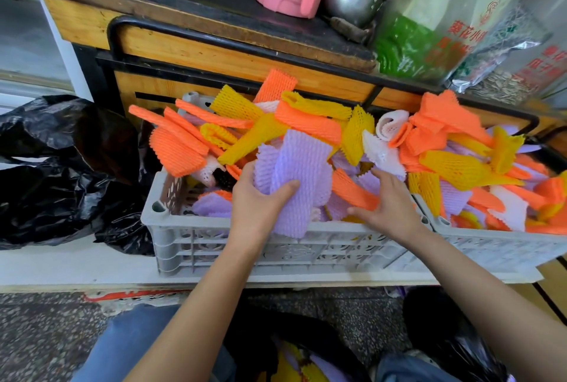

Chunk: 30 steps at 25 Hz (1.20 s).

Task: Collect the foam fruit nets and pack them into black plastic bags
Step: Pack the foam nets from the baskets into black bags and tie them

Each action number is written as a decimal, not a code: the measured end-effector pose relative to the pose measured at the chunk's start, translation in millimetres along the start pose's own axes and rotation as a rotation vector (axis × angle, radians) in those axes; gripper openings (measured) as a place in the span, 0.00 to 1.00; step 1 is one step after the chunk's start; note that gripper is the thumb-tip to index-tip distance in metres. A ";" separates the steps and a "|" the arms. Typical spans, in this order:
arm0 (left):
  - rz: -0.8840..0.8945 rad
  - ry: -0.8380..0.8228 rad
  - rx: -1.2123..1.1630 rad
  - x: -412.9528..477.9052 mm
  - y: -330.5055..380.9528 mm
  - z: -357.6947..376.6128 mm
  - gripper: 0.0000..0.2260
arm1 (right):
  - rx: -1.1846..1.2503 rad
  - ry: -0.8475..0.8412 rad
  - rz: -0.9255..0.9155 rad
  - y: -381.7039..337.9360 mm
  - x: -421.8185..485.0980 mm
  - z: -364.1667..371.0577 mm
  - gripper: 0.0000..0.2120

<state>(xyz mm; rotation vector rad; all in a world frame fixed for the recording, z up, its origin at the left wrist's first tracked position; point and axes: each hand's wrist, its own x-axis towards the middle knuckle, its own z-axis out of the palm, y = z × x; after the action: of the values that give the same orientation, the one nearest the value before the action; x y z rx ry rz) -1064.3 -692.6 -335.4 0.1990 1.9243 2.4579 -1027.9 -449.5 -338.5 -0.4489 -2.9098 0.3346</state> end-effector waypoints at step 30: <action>-0.055 -0.244 -0.070 -13.8 -7.2 16.1 0.39 | 0.458 -0.170 -0.349 -101.0 -66.0 -23.6 0.06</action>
<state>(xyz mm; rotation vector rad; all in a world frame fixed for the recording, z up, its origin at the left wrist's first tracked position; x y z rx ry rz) -1049.4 -676.6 -339.9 0.4172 1.7200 2.3364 -988.8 -559.6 -300.3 0.1623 -2.8583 0.9870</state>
